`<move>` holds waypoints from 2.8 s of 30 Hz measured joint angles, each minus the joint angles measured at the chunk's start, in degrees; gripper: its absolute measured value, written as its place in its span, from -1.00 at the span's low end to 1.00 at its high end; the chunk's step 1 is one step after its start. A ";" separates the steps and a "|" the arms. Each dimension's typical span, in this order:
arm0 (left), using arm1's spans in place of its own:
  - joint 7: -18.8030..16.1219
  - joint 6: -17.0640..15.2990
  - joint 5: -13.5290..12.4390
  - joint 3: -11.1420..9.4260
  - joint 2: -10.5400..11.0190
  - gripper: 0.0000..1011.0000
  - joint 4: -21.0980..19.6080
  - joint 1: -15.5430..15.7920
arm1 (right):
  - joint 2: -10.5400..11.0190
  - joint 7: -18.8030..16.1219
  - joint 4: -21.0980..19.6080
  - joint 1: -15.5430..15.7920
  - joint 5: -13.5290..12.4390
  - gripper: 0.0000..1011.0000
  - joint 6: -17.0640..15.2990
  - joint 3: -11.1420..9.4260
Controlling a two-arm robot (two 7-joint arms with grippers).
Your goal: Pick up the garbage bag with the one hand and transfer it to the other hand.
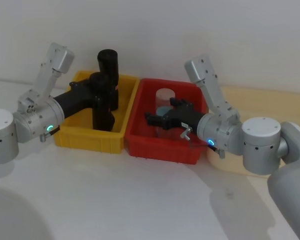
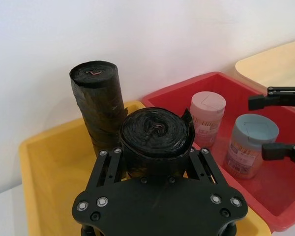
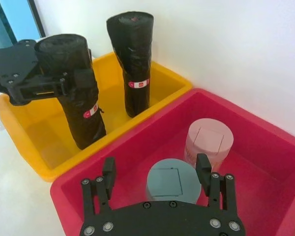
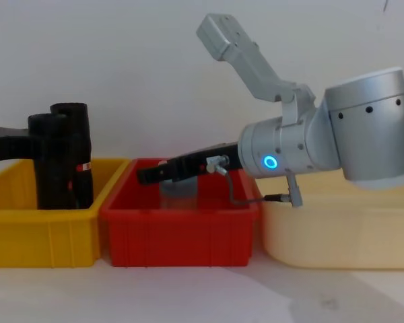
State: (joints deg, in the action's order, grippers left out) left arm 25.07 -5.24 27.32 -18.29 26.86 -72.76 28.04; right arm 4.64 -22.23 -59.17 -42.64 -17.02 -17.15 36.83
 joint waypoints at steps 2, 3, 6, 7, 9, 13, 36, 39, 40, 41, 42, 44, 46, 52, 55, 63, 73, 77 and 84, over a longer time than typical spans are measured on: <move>0.00 0.00 0.00 0.00 0.00 0.00 0.00 0.00 | 0.01 -0.07 -0.37 0.12 0.08 0.98 -0.05 -0.15; 0.00 0.00 0.00 0.00 0.00 0.00 0.00 0.00 | 0.01 -0.07 -0.37 0.12 0.08 0.98 -0.05 -0.15; 0.00 0.00 0.00 0.00 0.00 0.00 0.00 0.00 | 0.02 -0.17 -0.62 0.19 0.25 0.98 -0.11 -0.29; 0.00 0.00 0.00 0.00 0.00 0.00 0.00 0.00 | 0.02 -0.18 -0.65 0.21 0.28 0.98 -0.12 -0.32; 0.00 0.00 0.00 0.00 0.00 0.00 0.00 0.00 | 0.05 -0.24 -0.65 0.25 0.40 0.98 -0.18 -0.38; 0.00 0.00 0.00 0.00 0.00 0.00 0.00 0.00 | 0.07 -0.27 -0.60 0.28 0.57 0.98 -0.26 -0.49; 0.00 0.00 0.00 0.00 0.00 0.00 0.00 0.00 | -0.32 -0.81 2.87 -0.10 1.37 0.98 0.60 -1.91; 0.00 0.00 0.00 0.00 0.00 0.00 0.00 0.00 | -0.40 -1.01 3.24 -0.11 1.34 0.98 0.79 -2.15; 0.00 0.00 0.00 0.00 0.00 0.00 0.00 0.00 | -0.43 -1.06 3.32 -0.12 1.31 0.98 0.82 -2.20; 0.00 0.00 0.00 0.00 0.00 0.00 0.00 0.00 | -0.49 -1.17 3.45 -0.12 1.28 0.98 0.87 -2.31; 0.00 0.00 0.00 0.00 0.00 0.00 0.00 0.00 | -0.51 -1.21 3.51 -0.13 1.26 0.98 0.89 -2.35; 0.00 0.00 0.00 0.00 0.00 0.00 0.00 0.00 | -0.54 -1.29 3.66 -0.14 1.22 0.98 0.97 -2.45; 0.00 0.00 0.00 0.00 0.00 0.00 0.00 0.00 | -0.57 -1.34 3.78 -0.15 1.20 0.98 1.01 -2.53; 0.00 0.00 0.00 0.00 0.00 0.00 0.00 0.00 | -0.66 -1.53 4.08 -0.18 1.08 0.98 1.11 -2.72; 0.00 0.00 0.00 0.00 0.00 0.00 0.00 0.00 | -0.68 -1.59 4.19 -0.19 1.05 0.98 1.17 -2.79; 0.00 0.00 0.00 0.00 0.00 0.00 0.00 0.00 | -0.71 -1.66 4.35 -0.19 1.00 0.69 1.23 -2.88; 0.00 0.00 0.00 0.00 0.00 0.00 0.00 0.00 | -0.77 -1.73 4.46 -0.18 0.93 0.28 1.28 -2.96; 0.00 0.00 0.00 0.00 0.00 0.00 0.00 0.00 | -0.78 -1.74 4.48 -0.19 0.92 0.28 1.29 -2.98; 0.02 0.00 -0.08 0.03 0.05 0.00 -0.13 -0.02 | -0.78 -1.75 4.51 -0.18 0.92 0.28 1.29 -2.99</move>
State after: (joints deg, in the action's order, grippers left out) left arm 25.09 -5.24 27.23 -18.26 26.91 -72.90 28.02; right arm 3.86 -23.98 -54.66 -42.82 -16.10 -15.86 33.85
